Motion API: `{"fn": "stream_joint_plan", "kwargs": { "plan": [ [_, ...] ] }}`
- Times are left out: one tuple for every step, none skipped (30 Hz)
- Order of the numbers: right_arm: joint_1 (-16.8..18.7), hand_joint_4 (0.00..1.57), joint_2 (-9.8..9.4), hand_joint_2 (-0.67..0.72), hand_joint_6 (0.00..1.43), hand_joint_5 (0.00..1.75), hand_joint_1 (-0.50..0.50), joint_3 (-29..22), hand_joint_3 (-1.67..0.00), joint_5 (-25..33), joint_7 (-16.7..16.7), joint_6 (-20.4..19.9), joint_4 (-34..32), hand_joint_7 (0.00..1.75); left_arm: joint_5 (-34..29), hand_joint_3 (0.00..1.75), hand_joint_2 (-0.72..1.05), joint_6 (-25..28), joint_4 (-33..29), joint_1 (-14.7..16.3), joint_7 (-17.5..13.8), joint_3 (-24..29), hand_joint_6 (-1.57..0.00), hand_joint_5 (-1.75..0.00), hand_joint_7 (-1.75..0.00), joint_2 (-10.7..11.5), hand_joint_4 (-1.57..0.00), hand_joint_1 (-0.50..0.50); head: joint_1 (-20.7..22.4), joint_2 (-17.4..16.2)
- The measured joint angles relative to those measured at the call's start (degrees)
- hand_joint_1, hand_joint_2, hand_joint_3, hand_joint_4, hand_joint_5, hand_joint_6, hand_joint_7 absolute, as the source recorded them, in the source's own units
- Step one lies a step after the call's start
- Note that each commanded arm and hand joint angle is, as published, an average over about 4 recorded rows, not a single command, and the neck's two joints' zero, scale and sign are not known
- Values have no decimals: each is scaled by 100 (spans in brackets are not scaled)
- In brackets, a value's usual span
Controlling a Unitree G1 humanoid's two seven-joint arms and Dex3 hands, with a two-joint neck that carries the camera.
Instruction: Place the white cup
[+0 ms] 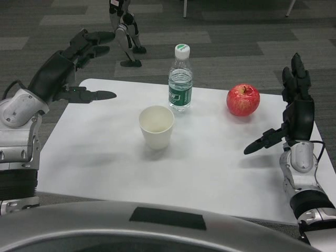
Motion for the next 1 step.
{"fn": "stream_joint_plan", "kwargs": {
  "plan": [
    [0,0,0,72,0,0,-40,0,0,0,0,0,0,0,0,9,78,-1,0,0,0,0,0,-62,-56,0,0,-50,1,9]
  ]
}}
